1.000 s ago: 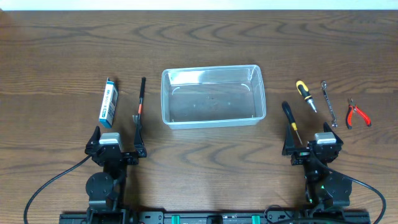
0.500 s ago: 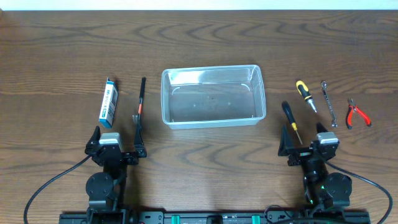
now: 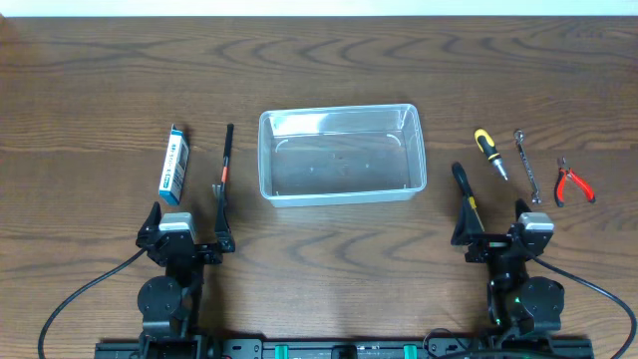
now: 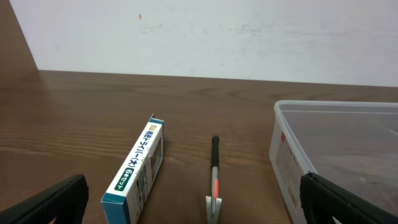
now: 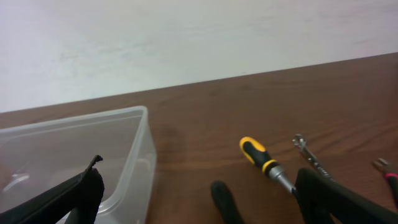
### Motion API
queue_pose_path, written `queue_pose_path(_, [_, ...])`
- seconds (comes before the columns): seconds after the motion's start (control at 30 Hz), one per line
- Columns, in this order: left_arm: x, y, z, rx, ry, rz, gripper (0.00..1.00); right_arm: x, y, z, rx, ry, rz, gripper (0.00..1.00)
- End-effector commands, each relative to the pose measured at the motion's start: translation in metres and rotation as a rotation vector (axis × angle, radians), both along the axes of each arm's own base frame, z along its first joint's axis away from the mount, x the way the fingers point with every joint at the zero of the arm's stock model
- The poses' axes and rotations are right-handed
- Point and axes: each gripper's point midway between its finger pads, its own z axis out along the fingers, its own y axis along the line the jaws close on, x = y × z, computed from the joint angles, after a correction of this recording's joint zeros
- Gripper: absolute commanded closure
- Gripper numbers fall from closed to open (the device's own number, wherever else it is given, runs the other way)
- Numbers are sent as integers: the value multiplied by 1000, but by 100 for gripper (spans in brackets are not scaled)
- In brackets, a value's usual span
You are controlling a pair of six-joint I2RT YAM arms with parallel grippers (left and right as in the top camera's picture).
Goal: Pack container
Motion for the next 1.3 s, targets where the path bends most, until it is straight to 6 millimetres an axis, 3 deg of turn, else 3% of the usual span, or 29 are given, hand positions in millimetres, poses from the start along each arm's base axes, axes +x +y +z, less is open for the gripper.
queue_pose_path(0.0, [0, -2, -18, 9, 42, -10, 2, 2, -14, -2, 22, 6, -82, 1])
queue_pose_path(0.2, [0, -2, -18, 9, 42, -10, 2, 11, -21, 11, 18, -5, -123, 1])
queue_pose_path(0.37, [0, -2, -18, 9, 42, -10, 2, 32, -30, 42, 2, 25, -167, 1])
queue_pose_path(0.57, [0, -2, -18, 9, 42, -10, 2, 92, -19, 98, -114, 150, -85, 1])
queue_pose_path(0.73, [0, -2, -18, 9, 42, -10, 2, 143, -13, 122, -167, 351, -27, 1])
queue_pose_path(0.87, [0, -2, -18, 9, 42, -10, 2, 172, -13, 124, -246, 514, 13, 1])
queue_pose_path(1.0, [0, -2, -18, 9, 42, -10, 2, 186, -18, 114, -280, 651, 35, 1])
queue_pose_path(1.1, [0, -2, -18, 9, 42, -10, 2, 187, -23, 99, -273, 737, 36, 1])
queue_pose_path(1.27, [0, -2, -18, 9, 42, -10, 2, 172, -24, 62, -236, 896, 81, 1])
